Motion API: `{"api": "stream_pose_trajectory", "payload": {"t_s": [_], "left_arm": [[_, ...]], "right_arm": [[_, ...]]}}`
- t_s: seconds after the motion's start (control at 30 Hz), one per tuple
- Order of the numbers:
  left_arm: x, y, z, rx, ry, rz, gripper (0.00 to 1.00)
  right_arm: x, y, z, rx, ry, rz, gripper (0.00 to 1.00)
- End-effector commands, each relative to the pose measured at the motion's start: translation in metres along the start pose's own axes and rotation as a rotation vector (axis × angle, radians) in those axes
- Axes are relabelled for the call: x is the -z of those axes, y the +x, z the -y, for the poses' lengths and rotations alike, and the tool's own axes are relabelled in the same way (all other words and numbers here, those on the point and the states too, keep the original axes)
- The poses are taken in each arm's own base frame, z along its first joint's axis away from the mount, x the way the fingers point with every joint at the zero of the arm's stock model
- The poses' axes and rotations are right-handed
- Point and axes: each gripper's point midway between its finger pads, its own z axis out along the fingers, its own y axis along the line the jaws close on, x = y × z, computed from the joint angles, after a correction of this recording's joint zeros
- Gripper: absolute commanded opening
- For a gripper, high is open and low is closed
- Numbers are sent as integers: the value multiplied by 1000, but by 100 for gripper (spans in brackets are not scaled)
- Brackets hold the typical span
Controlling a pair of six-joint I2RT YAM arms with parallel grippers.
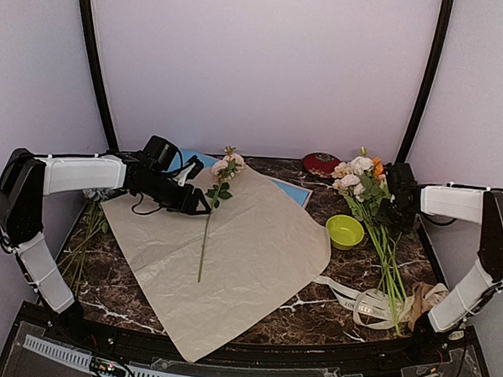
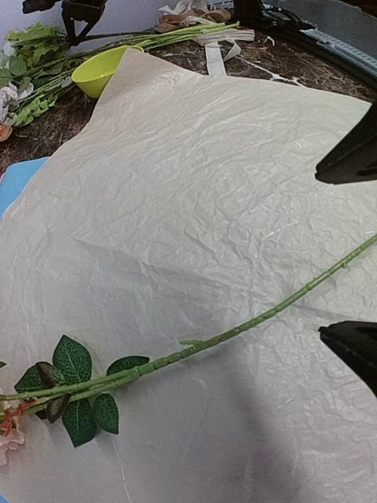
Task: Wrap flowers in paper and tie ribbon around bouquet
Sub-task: Pick up the fake flower from the corner of the board.
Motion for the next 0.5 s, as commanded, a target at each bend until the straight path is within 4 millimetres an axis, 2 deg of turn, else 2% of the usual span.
{"api": "stream_pose_trajectory", "payload": {"t_s": [0.0, 0.1, 0.2, 0.37, 0.47], "left_arm": [[8, -7, 4, -24, 5, 10, 61], [9, -7, 5, -24, 5, 13, 61], [11, -9, 5, -32, 0, 21, 61], [16, -13, 5, -49, -13, 37, 62], [17, -13, 5, -54, -15, 39, 62]], "right_arm": [[14, -12, 4, -14, -8, 43, 0], [23, -19, 7, -22, -3, 65, 0], [43, -35, 17, -58, 13, 137, 0], [91, -70, 40, -157, 25, 339, 0], [125, -95, 46, -187, -9, 466, 0]]}}
